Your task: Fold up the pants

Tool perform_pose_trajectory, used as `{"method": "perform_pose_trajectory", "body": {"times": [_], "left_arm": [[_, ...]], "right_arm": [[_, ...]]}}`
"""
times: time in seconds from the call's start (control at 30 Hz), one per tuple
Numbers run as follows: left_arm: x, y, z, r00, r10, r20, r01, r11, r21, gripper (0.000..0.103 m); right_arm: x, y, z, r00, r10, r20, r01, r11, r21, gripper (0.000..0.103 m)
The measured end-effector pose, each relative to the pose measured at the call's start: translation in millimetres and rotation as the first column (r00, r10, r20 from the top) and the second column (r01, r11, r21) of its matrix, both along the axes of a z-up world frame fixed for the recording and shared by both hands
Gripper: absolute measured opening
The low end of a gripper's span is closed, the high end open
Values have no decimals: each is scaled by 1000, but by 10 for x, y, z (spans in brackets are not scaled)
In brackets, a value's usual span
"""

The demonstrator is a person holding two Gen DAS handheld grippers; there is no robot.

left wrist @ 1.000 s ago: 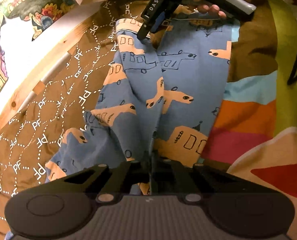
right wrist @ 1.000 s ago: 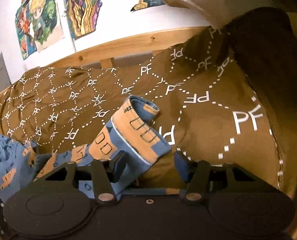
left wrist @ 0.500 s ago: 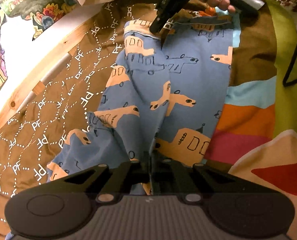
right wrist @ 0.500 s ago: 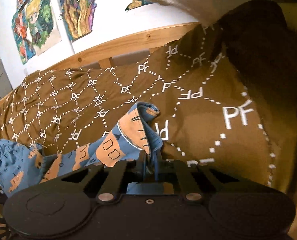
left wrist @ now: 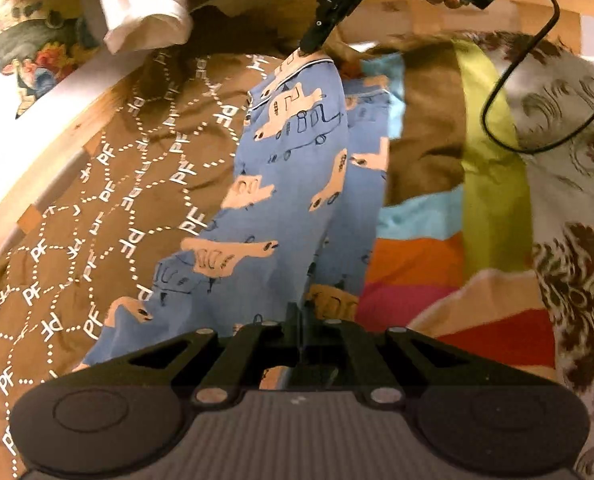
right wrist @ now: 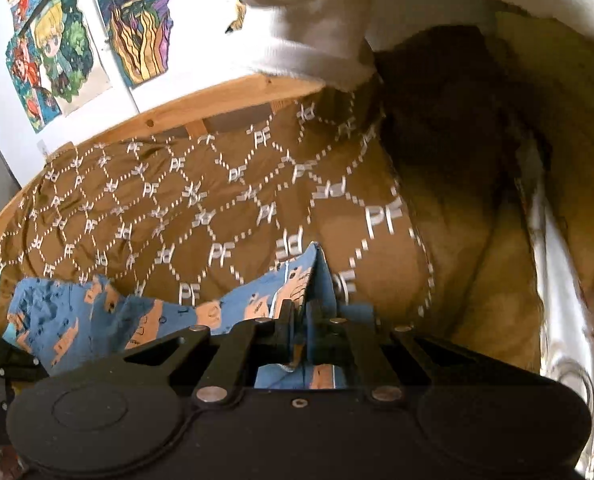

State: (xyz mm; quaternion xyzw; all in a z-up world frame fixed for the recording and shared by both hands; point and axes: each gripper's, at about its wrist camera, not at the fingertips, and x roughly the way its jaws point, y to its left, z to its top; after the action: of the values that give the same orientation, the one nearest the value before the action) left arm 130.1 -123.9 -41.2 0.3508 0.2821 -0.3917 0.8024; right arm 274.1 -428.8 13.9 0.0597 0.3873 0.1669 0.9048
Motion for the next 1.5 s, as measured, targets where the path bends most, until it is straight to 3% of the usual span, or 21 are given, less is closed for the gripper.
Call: {"method": "perform_pose_trajectory", "body": {"times": [0.4, 0.63, 0.73, 0.83, 0.9, 0.97, 1.03, 1.2, 1.27, 1.37, 1.5], "left_arm": [[-9, -50, -110, 999, -43, 5, 43, 999, 9, 1], [6, -69, -273, 998, -66, -8, 67, 996, 56, 1], [47, -13, -259, 997, -71, -33, 72, 996, 47, 14], [107, 118, -131, 996, -43, -72, 42, 999, -22, 43], [168, 222, -16, 996, -9, -91, 1, 996, -86, 46], [264, 283, 109, 996, 25, -90, -39, 988, -148, 55], [381, 253, 198, 997, 66, -32, -70, 982, -177, 58], [800, 2, 173, 970, 207, 126, -195, 975, -102, 56], [960, 23, 148, 958, 267, 102, -254, 960, -120, 56], [1088, 121, 106, 939, 335, 77, -323, 936, -141, 56], [1092, 343, 86, 926, 368, 80, -357, 925, -127, 57]], "right_arm": [[-407, -178, -218, 995, -84, -59, 80, 994, -69, 4], [-564, -197, -382, 991, -96, -92, 86, 991, -107, 4], [-569, -169, -426, 994, -78, -76, 67, 989, -135, 11], [-595, -188, -343, 998, -65, -16, 62, 986, -152, 30], [-584, -161, -270, 999, -29, 37, 36, 980, -195, 44], [-502, -129, -221, 998, -1, 70, 15, 979, -203, 48], [-369, -59, -193, 995, 30, 94, -10, 978, -206, 48], [57, 169, -241, 988, 106, 111, -80, 972, -223, 46], [216, 249, -330, 989, 118, 87, -93, 963, -252, 37], [346, 319, -455, 990, 129, 63, -103, 943, -318, 8], [337, 259, -473, 994, 83, 76, -54, 944, -324, 8]]}}
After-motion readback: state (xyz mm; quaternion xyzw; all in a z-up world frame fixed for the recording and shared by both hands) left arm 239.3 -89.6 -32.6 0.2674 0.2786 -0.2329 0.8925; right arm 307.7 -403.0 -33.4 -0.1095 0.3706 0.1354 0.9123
